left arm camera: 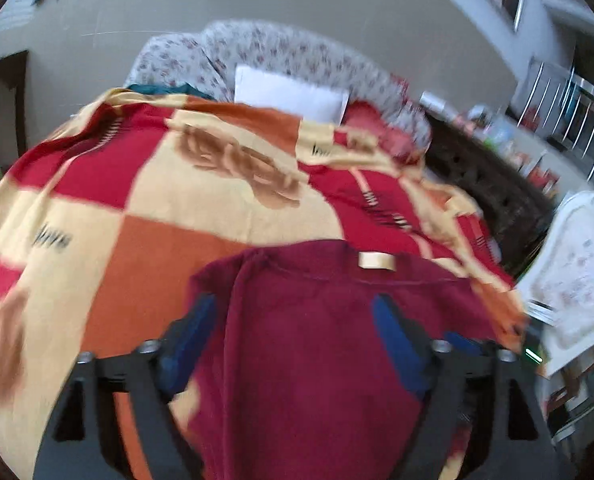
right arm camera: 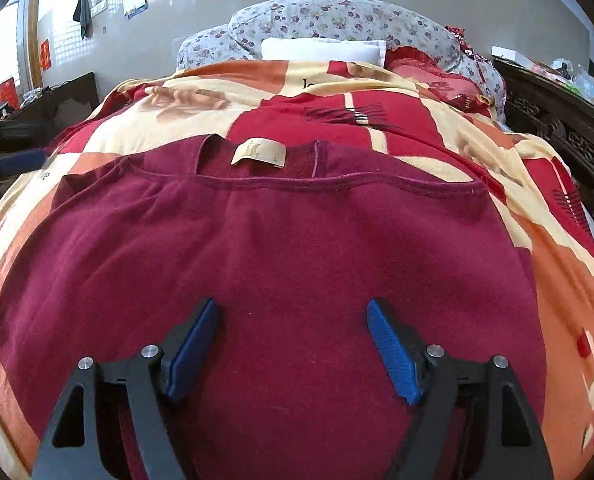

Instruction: Fold small clothes

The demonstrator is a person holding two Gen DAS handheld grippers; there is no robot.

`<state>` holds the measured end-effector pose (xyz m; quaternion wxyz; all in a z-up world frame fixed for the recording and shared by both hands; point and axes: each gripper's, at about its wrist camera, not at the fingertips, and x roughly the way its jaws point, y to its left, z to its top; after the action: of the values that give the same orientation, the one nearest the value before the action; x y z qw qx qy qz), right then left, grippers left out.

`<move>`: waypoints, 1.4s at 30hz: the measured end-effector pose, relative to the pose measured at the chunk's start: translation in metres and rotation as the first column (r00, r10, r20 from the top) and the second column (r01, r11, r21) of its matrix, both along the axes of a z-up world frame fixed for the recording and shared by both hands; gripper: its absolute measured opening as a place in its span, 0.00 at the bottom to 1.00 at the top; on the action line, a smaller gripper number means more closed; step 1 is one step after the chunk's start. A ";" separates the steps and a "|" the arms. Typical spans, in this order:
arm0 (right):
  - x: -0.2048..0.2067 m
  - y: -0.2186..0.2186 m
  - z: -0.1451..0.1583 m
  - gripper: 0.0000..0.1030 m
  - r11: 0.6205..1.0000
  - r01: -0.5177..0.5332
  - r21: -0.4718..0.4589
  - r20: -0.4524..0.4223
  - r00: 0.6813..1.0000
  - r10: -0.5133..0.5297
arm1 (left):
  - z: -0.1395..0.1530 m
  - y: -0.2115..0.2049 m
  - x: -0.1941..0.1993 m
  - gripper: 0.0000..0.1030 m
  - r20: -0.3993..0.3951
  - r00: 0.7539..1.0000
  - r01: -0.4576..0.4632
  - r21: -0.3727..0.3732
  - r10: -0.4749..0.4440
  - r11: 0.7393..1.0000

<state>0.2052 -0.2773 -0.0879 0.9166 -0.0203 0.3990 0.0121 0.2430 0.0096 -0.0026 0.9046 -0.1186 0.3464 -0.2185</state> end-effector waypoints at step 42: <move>-0.002 0.000 0.001 0.81 1.000 -0.005 0.008 0.004 1.000 0.005 | -0.103 0.048 -0.082 0.81 -0.487 0.872 -0.317 -0.483 0.050 0.816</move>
<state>0.2031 -0.2774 -0.0870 0.9174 -0.0176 0.3972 0.0161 0.1608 0.0575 -0.1055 0.7431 -0.4540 0.4560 -0.1838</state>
